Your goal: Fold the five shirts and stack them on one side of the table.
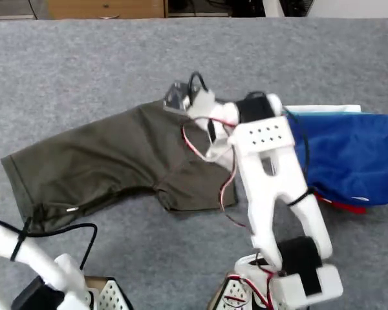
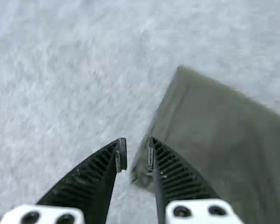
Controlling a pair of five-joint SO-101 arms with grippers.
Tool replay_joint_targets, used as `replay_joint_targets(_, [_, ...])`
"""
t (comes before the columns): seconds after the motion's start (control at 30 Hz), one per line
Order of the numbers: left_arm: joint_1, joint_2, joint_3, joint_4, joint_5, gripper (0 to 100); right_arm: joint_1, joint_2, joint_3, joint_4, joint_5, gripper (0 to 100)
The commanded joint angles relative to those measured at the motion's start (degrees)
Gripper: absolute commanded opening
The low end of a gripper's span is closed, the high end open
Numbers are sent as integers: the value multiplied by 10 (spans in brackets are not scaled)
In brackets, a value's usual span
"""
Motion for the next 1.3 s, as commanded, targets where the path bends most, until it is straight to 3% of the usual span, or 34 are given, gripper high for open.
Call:
replay_joint_targets(0.0, [102, 47, -36, -8, 33, 92, 7, 93, -163, 9, -9, 4])
replay_joint_targets(0.2, [127, 191, -38, -124, 120, 89, 1, 341, -455, 37, -66, 4])
replay_joint_targets(0.57, [131, 365, -71, -251, 121, 89, -60, 731, -946, -29, -99, 3])
replay_joint_targets(0.67, [131, 416, -72, -265, 120, 90, -59, 801, -982, -55, -112, 2])
replay_joint_targets(0.97, [113, 538, -120, -278, 63, 88, 39, 867, -983, -146, -135, 2])
replay_joint_targets(1.13, [86, 570, -166, -272, 63, 88, 37, 866, -942, -156, -135, 2])
replay_joint_targets(1.27, [95, 560, -183, -216, 33, 88, 24, 848, -963, -118, -136, 2])
